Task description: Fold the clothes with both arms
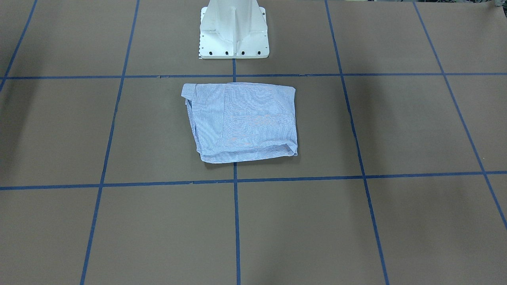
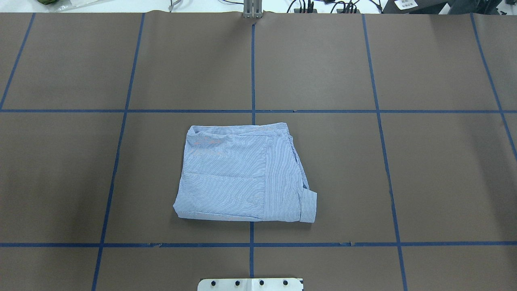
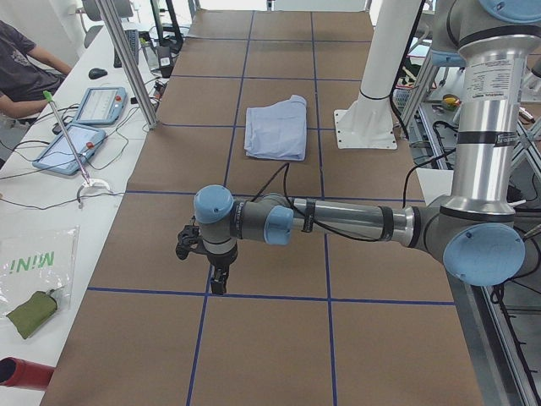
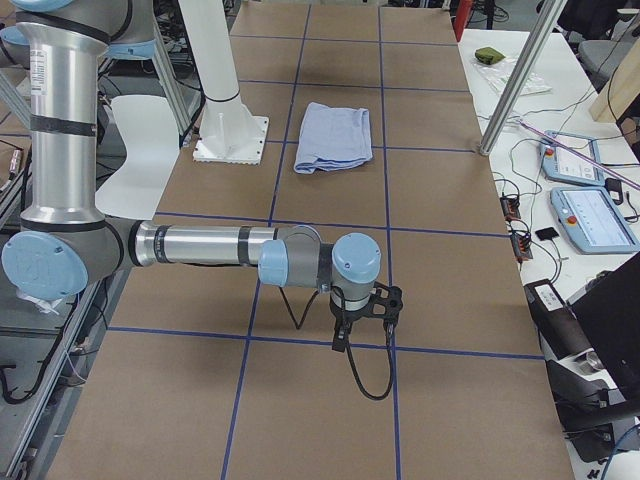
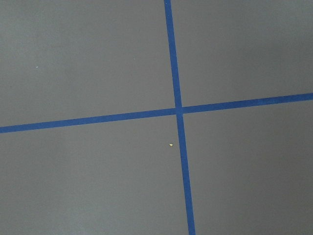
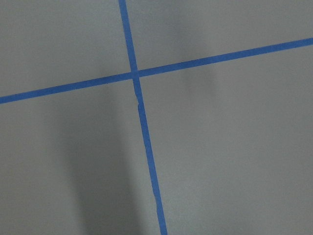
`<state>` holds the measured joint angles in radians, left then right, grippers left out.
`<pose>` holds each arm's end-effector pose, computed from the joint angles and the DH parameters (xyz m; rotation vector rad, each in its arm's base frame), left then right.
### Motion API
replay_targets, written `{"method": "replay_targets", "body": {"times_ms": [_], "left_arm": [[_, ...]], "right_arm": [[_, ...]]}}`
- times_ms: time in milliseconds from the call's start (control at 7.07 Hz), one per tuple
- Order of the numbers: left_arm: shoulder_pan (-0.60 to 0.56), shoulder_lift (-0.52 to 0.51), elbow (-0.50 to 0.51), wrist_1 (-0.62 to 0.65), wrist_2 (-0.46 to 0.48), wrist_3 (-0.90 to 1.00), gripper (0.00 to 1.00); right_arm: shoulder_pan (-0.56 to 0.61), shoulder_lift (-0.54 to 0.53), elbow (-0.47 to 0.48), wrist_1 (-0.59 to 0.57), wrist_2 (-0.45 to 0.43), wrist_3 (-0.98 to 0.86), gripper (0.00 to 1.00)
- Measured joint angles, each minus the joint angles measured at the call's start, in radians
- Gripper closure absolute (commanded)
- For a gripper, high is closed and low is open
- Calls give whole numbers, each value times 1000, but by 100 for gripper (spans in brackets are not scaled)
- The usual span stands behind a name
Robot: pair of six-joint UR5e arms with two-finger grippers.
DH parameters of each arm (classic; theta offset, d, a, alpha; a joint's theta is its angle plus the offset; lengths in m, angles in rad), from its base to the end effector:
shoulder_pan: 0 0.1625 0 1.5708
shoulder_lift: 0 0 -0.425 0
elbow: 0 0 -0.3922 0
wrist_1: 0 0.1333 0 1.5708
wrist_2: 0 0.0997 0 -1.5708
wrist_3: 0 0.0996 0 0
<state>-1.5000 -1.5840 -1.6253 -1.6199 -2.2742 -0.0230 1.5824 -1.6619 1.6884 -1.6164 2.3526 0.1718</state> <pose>-0.0330 -0.5084 0.6248 0.0789 0.7072 0.0868 0.0684 -0.4510 0.6479 -0.0807 -0.7790 0.1814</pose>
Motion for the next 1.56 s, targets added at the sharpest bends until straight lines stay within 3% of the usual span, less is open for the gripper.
{"method": "replay_targets", "body": {"times_ms": [1557], "left_arm": [[-6,23,26,-9,-1,4,0]], "right_arm": [[-1,2,-2,-1,-9,-2,0]]}}
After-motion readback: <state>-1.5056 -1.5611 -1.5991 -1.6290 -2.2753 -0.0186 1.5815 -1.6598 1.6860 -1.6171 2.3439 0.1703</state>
